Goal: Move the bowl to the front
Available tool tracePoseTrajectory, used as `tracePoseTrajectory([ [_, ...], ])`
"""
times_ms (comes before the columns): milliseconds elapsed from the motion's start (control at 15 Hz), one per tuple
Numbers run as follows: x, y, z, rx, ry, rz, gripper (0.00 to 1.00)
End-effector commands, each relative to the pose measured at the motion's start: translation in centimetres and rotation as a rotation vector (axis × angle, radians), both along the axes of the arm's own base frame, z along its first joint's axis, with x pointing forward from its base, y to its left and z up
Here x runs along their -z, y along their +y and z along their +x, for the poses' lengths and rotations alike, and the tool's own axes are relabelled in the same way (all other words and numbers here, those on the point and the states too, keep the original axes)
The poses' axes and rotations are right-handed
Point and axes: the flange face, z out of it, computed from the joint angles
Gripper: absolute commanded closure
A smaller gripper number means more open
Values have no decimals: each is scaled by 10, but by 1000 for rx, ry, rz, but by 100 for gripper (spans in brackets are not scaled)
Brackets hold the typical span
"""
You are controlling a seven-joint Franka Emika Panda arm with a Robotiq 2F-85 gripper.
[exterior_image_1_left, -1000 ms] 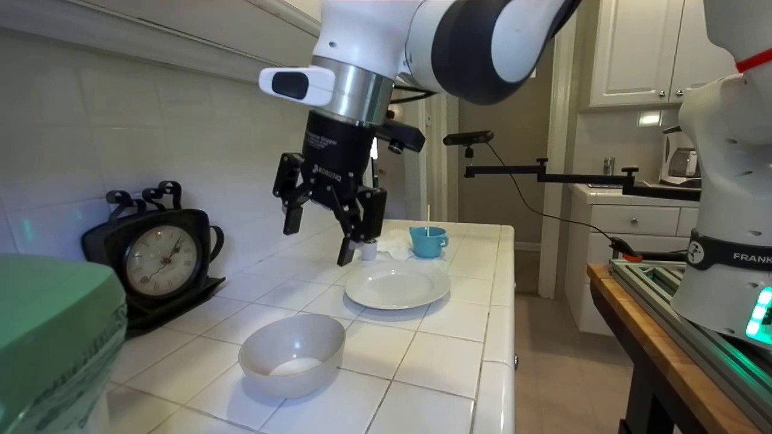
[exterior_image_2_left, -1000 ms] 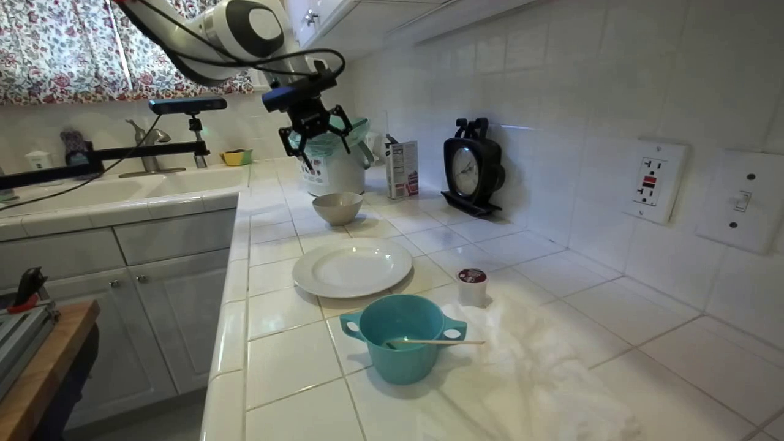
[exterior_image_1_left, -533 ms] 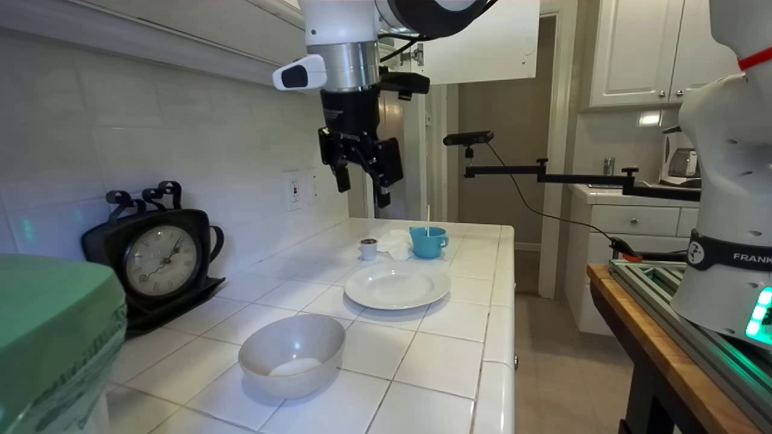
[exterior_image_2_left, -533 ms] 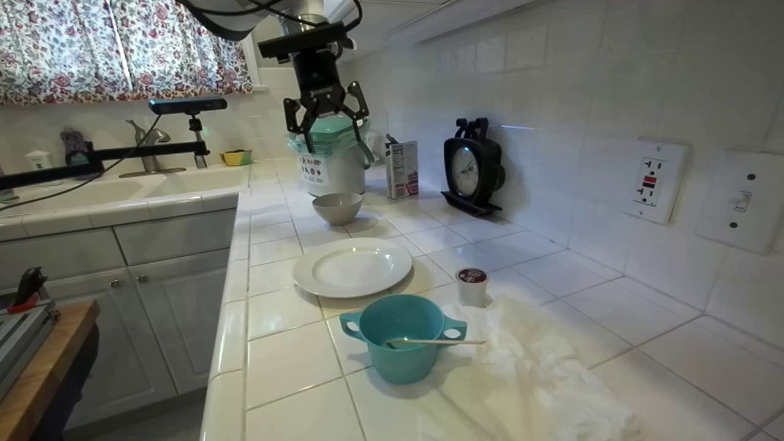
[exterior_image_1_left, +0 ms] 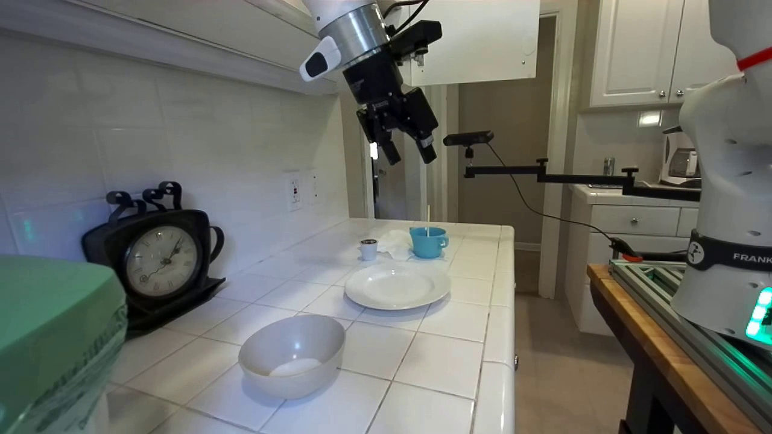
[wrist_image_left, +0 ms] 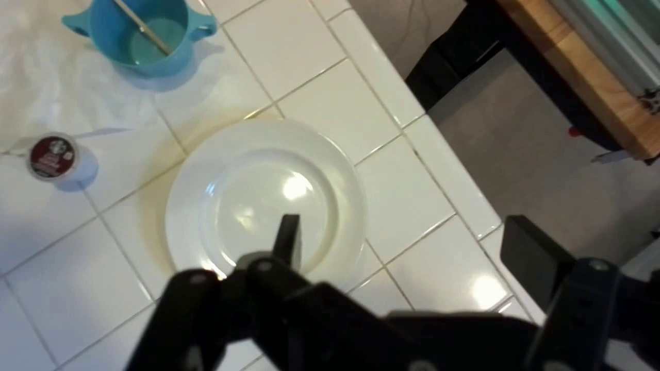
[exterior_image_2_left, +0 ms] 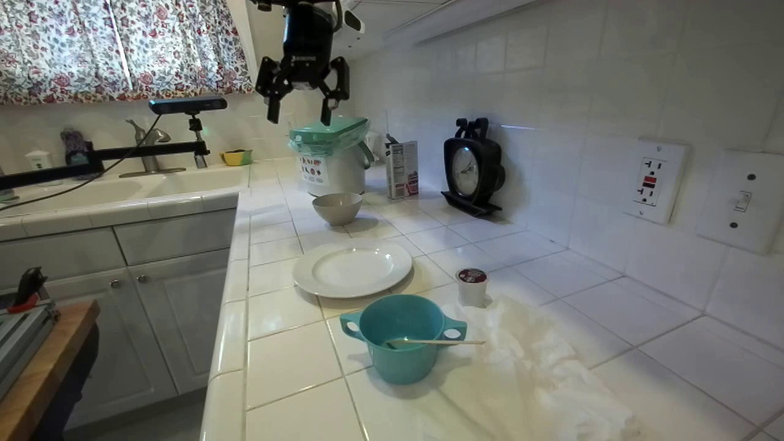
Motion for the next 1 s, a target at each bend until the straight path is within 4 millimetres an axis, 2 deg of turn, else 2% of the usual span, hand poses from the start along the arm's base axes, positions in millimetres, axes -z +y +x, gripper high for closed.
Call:
tracePoseTrajectory([
  [0,-18,-16,-1,16,81,115,0],
  [267,-39,-42,-1,60,72,196,0],
  [333,-32,-39,1,69,57,136,0],
  [933,-31,-38,1,68,59,139,0],
])
